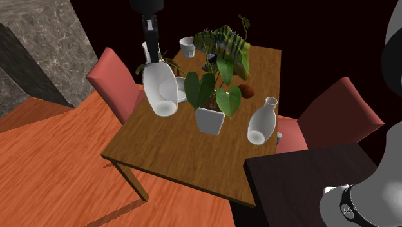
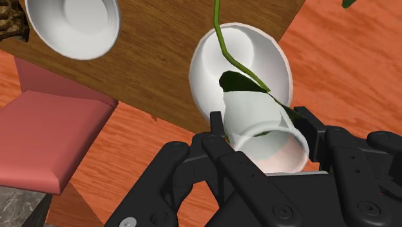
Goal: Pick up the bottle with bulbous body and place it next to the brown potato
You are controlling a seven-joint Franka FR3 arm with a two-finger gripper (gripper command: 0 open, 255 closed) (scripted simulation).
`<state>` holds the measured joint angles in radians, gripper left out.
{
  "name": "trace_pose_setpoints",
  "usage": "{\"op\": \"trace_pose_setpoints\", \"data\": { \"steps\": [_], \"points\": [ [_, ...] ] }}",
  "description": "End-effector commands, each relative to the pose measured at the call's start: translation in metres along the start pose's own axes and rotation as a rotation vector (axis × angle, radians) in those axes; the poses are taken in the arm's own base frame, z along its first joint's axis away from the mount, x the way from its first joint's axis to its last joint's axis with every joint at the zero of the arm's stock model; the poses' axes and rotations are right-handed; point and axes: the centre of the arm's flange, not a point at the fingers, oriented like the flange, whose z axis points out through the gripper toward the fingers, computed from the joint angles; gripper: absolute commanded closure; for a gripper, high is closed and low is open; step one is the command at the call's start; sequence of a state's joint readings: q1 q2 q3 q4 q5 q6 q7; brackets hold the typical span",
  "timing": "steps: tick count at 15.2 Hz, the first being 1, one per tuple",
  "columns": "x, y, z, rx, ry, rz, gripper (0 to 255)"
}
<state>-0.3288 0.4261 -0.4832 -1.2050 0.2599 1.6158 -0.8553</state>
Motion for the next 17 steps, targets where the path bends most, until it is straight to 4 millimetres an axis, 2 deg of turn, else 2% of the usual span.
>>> {"op": "trace_pose_setpoints", "data": {
  "steps": [1, 15, 17],
  "points": [
    [0.001, 0.0, -0.012, 0.0, 0.0, 0.0, 255],
    [0.006, -0.001, -0.082, 0.0, 0.0, 0.0, 255],
    [-0.02, 0.004, -0.084, 0.0, 0.0, 0.0, 255]
  ]
}}
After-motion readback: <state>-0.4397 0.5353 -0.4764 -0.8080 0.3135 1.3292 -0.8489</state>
